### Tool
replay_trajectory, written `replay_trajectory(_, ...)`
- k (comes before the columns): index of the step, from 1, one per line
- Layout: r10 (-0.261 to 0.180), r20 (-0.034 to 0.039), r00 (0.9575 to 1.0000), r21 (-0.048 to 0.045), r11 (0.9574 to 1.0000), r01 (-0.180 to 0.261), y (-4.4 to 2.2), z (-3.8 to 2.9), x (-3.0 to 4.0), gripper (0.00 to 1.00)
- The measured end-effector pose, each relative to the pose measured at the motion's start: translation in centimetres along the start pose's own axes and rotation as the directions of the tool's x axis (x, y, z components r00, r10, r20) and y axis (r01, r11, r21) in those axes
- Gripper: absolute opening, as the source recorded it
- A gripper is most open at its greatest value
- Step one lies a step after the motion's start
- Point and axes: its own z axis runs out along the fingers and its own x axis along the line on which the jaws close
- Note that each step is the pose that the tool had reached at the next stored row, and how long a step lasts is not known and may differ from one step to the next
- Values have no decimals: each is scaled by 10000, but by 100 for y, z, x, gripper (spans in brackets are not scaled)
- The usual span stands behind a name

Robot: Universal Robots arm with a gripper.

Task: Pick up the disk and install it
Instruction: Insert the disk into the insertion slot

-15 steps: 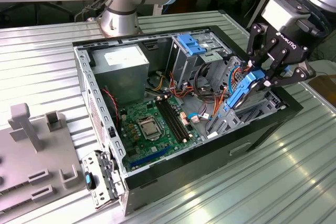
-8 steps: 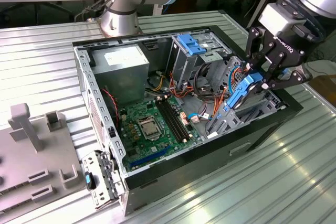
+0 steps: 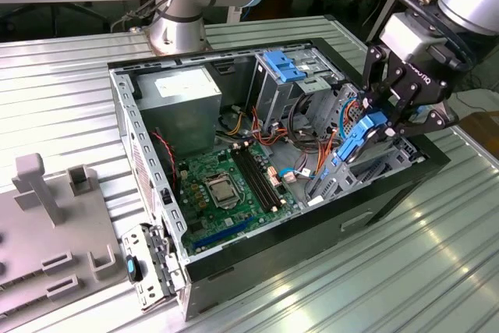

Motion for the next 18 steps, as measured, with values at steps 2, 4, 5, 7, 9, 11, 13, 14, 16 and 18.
replay_trajectory(2,1,0,10000,0,10000,-1,1,15,1,37)
replay_trajectory(4,0,3,10000,0,10000,0,1,32,2,37)
replay_trajectory(5,1,3,10000,0,10000,-1,1,37,3,37)
replay_trajectory(7,1,7,10000,0,10000,-1,1,52,4,37)
replay_trajectory(9,1,8,10000,0,10000,-1,1,67,5,37)
replay_trajectory(11,0,11,10000,0,10000,0,1,82,6,37)
replay_trajectory(13,1,9,10000,0,10000,-1,2,94,7,37)
replay_trajectory(14,0,13,10000,0,10000,0,2,108,8,37)
replay_trajectory(16,1,13,10000,0,10000,-1,2,122,8,37)
replay_trajectory(18,0,14,10000,0,10000,0,2,138,10,37)
